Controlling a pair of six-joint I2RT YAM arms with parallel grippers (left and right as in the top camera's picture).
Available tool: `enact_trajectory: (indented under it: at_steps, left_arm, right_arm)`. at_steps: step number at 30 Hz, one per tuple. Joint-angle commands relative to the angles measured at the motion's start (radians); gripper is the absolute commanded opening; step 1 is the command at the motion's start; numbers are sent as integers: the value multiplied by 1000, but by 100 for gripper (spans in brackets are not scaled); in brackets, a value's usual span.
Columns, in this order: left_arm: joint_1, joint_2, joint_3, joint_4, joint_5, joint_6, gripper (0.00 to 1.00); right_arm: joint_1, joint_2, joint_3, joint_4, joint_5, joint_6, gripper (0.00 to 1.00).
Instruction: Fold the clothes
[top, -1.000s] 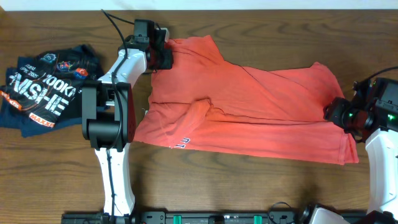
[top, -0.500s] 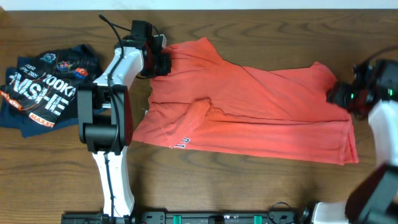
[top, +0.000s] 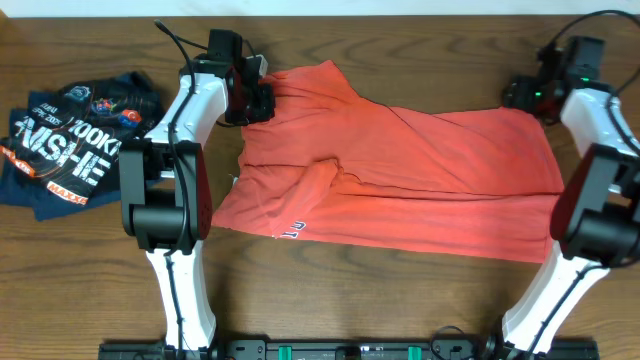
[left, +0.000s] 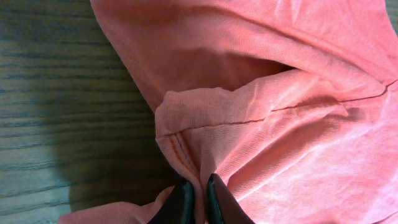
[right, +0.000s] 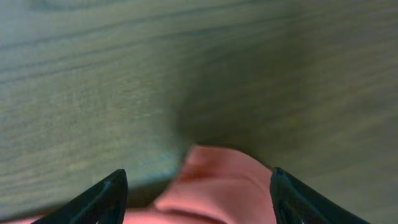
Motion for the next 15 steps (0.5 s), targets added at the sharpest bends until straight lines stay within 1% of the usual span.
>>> enact_trajectory:
  at_steps: [1, 8, 12, 15]
  left_arm:
    - [3, -26, 11, -8, 6, -10, 10]
    - [3, -26, 11, -21, 6, -9, 10]
    - [3, -26, 11, -22, 6, -9, 10]
    - [3, -26, 11, -22, 6, -9, 10]
  right_arm:
    - [28, 39, 22, 21, 31, -11, 71]
    - [39, 53, 22, 26, 124, 2, 69]
    - [39, 54, 22, 6, 193, 2, 66]
    - [39, 55, 22, 3, 198, 0, 65]
